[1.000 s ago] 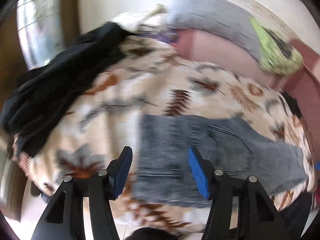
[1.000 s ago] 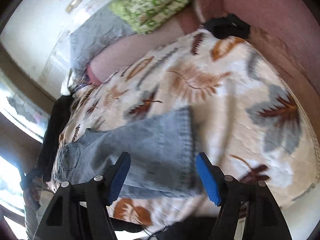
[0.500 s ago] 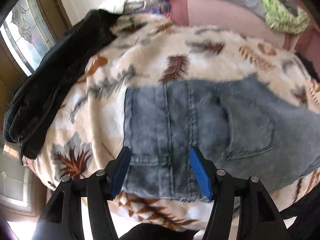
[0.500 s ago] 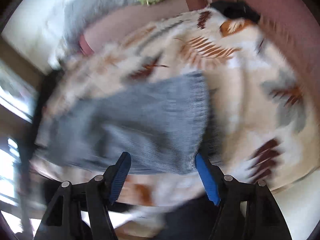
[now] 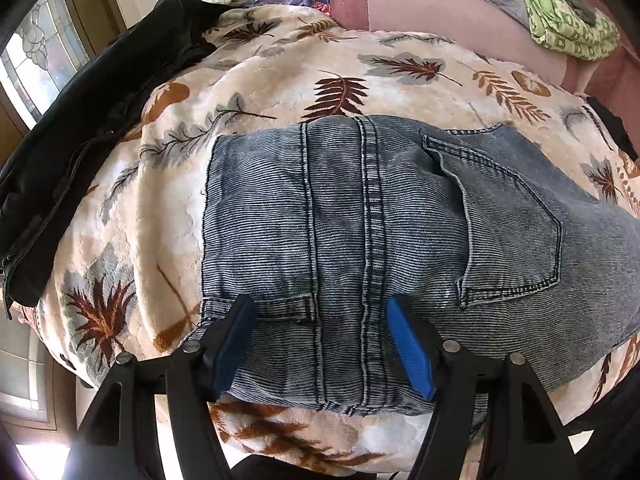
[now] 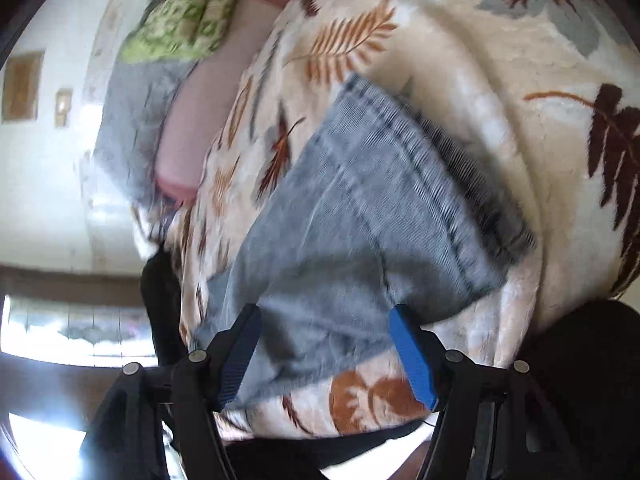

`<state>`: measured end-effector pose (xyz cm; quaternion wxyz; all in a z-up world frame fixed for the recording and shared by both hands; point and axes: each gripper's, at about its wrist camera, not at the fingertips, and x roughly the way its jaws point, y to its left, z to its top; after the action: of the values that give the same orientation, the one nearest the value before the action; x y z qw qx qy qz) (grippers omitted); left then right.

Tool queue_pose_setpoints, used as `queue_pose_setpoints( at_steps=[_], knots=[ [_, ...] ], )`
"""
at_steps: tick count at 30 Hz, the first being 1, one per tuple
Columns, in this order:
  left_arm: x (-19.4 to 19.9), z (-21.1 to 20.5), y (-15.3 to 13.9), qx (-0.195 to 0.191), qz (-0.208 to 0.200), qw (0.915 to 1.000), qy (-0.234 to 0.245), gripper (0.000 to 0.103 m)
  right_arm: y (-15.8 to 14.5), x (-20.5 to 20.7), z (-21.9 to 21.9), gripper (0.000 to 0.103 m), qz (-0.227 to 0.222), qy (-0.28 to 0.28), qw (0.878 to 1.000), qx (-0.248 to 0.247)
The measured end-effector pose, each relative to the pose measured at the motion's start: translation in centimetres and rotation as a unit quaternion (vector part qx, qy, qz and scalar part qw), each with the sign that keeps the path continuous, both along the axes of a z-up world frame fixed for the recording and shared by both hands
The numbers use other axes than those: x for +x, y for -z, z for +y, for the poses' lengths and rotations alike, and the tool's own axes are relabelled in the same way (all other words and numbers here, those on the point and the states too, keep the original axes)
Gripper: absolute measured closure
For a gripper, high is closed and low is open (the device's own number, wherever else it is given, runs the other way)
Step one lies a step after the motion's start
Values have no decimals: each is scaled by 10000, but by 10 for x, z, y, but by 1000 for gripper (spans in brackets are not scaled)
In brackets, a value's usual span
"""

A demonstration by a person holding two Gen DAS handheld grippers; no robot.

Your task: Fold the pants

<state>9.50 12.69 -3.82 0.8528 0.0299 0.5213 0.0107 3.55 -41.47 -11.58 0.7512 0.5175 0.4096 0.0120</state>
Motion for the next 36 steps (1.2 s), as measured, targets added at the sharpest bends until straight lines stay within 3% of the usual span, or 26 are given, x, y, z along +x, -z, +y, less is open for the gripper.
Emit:
queue_pose_setpoints(
  at_steps=[7,15,20,24,25,26,27,28,30,33,36],
  knots=[
    [0,8,3,-160,23,9999,-44,29,-12,-26,-1,35,10,123,9997,216],
    [1,10,5,-227,44,9997,-63,28,18,-14,3,35,69,326,9974,644],
    [1,11,5,-223,43,9997,-48,28,20,-20,-13,40,208,588,9973,399],
    [2,12,6,-245,56,9997,-71,27,14,-24,-21,42,223,671,9975,61],
    [2,11,6,-234,61,9997,-81,27,12,-22,-22,49,225,638,9977,-92],
    [2,11,6,-210,65,9997,-84,27,9,-19,-23,56,239,578,9977,-243],
    [2,10,6,-193,68,9998,-82,27,6,-18,-23,85,232,508,9976,-406],
    [2,11,6,-188,68,9998,-79,27,1,-16,-23,94,219,408,9971,-608],
    [2,11,7,-210,76,9997,-79,26,-19,-14,-23,94,82,203,9936,-1106],
    [2,12,8,-218,94,9997,-67,25,-47,-14,-23,94,-6,4,9751,-2218],
    [4,11,10,-162,127,9998,-40,24,-13,4,-24,92,770,-733,9666,-2333]
  ],
)
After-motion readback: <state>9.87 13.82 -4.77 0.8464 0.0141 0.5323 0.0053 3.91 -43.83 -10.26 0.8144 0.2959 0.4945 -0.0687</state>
